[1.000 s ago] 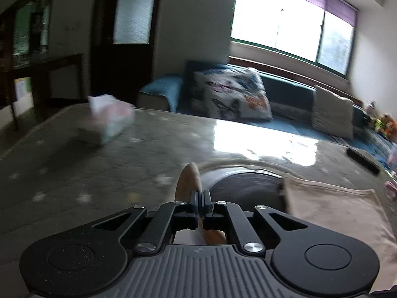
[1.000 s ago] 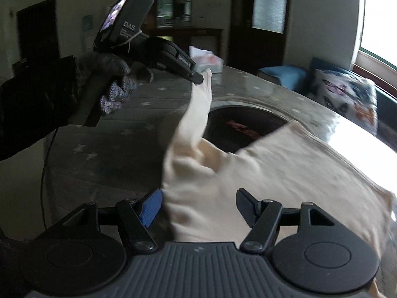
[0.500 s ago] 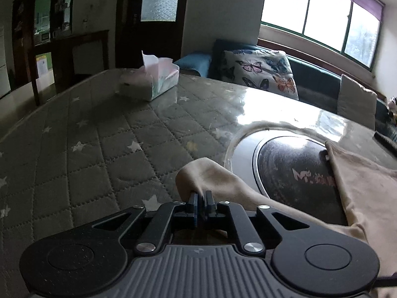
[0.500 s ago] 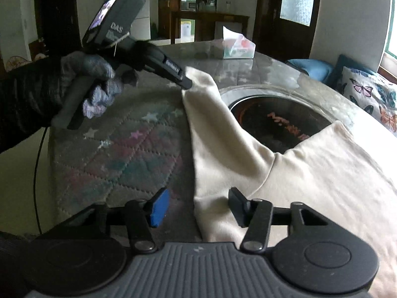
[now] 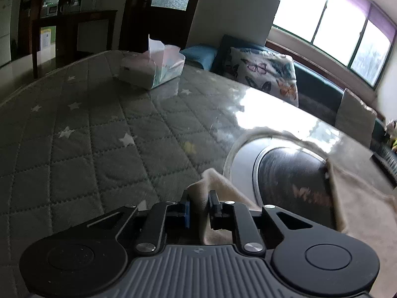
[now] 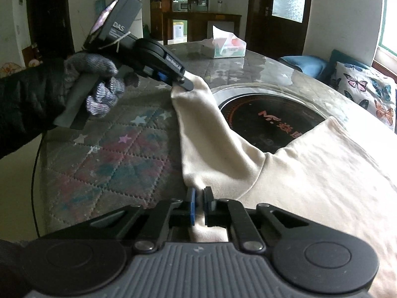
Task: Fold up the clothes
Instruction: 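Grasp the other sleeve with the left gripper and pull it outward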
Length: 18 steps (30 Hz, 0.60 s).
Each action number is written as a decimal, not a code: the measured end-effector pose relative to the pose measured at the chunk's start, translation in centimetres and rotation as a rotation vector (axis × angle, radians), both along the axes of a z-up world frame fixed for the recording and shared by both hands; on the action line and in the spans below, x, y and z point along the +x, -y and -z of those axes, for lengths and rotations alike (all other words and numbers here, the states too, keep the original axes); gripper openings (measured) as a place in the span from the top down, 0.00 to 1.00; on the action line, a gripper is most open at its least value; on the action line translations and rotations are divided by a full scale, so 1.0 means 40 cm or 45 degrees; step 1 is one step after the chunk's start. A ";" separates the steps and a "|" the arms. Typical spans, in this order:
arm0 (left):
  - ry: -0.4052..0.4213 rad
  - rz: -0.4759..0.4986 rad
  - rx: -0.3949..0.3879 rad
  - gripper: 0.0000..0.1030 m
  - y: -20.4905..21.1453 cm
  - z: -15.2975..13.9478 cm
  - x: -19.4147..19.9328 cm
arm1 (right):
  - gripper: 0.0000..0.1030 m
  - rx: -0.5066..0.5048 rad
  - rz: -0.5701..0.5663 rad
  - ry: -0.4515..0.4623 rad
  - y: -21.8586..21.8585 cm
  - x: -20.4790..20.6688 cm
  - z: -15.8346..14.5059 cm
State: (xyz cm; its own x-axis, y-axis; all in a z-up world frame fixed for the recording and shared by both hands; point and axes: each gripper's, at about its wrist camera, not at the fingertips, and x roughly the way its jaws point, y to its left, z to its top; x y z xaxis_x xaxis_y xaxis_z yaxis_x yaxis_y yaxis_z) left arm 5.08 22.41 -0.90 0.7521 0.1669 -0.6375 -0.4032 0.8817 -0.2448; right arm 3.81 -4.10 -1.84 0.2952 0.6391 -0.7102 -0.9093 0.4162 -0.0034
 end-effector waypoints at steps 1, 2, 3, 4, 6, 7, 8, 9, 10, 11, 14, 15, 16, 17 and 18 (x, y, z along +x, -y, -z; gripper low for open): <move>0.027 0.011 0.008 0.90 0.002 -0.013 -0.002 | 0.95 0.008 0.000 -0.016 0.004 0.003 -0.002; 0.065 0.025 0.026 0.91 0.006 -0.032 -0.006 | 0.95 0.019 0.004 -0.028 0.009 0.005 -0.006; 0.122 0.042 0.038 0.91 0.010 -0.054 -0.017 | 0.96 0.030 0.008 -0.040 0.014 0.007 -0.010; 0.177 0.058 0.048 0.91 0.013 -0.076 -0.028 | 0.96 0.041 0.005 -0.053 0.019 0.008 -0.013; 0.266 0.076 0.053 0.91 0.015 -0.101 -0.049 | 0.96 0.038 -0.018 -0.065 0.019 0.005 -0.013; 0.274 0.083 0.063 0.91 0.015 -0.098 -0.055 | 0.96 0.036 -0.029 -0.071 0.020 0.003 -0.013; 0.273 0.087 0.073 0.91 0.015 -0.093 -0.058 | 0.95 0.033 -0.040 -0.075 0.019 0.002 -0.012; 0.227 0.077 0.083 0.91 0.013 -0.074 -0.054 | 0.95 0.025 -0.045 -0.072 0.015 0.001 -0.005; 0.182 0.066 0.089 0.91 0.011 -0.055 -0.049 | 0.93 0.024 -0.045 -0.078 0.012 0.003 -0.002; 0.141 0.053 0.079 0.90 0.006 -0.037 -0.044 | 0.91 0.025 -0.046 -0.084 0.010 0.004 0.000; 0.068 0.014 0.055 0.89 -0.011 0.007 -0.047 | 0.89 0.070 -0.047 -0.108 0.020 0.016 -0.028; 0.060 0.007 0.056 0.88 -0.013 0.015 -0.050 | 0.88 0.087 -0.028 -0.109 0.025 0.026 -0.039; 0.063 0.009 0.057 0.88 -0.013 0.016 -0.054 | 0.88 0.091 0.018 -0.096 0.028 0.043 -0.043; 0.067 0.011 0.059 0.88 -0.013 0.017 -0.059 | 0.86 0.095 0.064 -0.084 0.031 0.059 -0.048; 0.078 0.011 0.062 0.88 -0.013 0.016 -0.065 | 0.86 0.099 0.109 -0.071 0.034 0.075 -0.053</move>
State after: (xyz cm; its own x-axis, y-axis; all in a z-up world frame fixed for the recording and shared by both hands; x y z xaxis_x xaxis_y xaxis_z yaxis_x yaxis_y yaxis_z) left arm 2.48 22.92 -1.52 0.7912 0.1900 -0.5813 -0.3810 0.8967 -0.2255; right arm 6.82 -5.44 0.27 0.3124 0.6672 -0.6762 -0.8681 0.4895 0.0819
